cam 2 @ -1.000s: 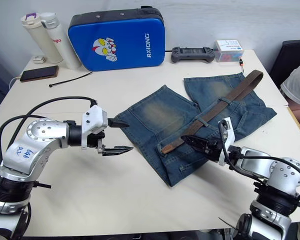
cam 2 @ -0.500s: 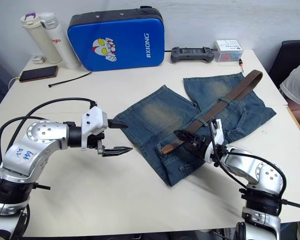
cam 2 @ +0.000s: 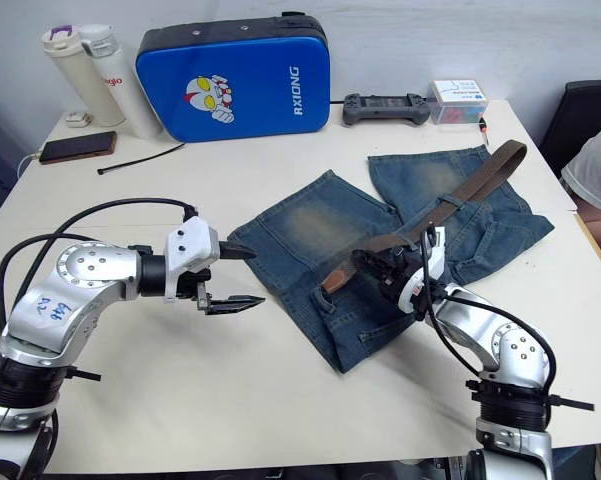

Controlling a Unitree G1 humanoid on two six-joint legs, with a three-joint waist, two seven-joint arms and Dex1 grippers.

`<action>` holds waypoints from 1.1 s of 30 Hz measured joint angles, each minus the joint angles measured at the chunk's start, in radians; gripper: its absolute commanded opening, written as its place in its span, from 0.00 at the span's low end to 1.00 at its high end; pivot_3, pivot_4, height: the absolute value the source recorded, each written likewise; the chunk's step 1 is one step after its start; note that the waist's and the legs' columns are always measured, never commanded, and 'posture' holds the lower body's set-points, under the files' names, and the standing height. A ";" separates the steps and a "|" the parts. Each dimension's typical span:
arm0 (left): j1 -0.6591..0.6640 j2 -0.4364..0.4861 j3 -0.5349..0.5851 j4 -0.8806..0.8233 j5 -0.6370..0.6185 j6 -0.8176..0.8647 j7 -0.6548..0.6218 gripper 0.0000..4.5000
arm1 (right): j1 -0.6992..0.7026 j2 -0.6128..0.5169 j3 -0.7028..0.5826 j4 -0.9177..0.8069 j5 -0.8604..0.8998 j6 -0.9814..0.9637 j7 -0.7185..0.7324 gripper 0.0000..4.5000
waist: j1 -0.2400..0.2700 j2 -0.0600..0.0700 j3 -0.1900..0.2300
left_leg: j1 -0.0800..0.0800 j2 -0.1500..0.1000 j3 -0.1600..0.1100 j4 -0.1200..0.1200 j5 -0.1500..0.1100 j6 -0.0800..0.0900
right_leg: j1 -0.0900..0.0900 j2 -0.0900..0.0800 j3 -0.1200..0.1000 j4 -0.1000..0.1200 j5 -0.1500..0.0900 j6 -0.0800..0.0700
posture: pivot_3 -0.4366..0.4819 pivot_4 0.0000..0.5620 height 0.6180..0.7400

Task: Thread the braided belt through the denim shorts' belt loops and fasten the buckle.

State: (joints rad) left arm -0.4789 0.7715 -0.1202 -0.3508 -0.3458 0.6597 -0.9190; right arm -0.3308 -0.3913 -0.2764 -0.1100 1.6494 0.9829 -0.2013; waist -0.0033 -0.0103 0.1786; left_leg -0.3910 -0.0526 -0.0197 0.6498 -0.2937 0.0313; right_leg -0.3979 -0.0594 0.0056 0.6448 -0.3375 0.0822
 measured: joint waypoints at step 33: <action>-0.027 -0.010 -0.044 0.010 0.024 0.005 -0.003 1.00 | 0.087 0.080 0.268 -0.214 -0.533 0.075 0.226 0.19 | -0.004 -0.002 -0.002 | 0.002 0.000 0.000 -0.001 0.000 -0.002 | 0.000 0.000 0.000 0.000 0.000 0.000 | 0.48 0.27 1.00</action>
State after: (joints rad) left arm -0.5058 0.7612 -0.1640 -0.3409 -0.3218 0.6645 -0.9215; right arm -0.2437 -0.3112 -0.0080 -0.3241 1.1166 1.0577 0.0247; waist -0.0075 -0.0120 0.1770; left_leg -0.3891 -0.0526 -0.0200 0.6484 -0.2934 0.0296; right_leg -0.3981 -0.0592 0.0061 0.6452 -0.3376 0.0821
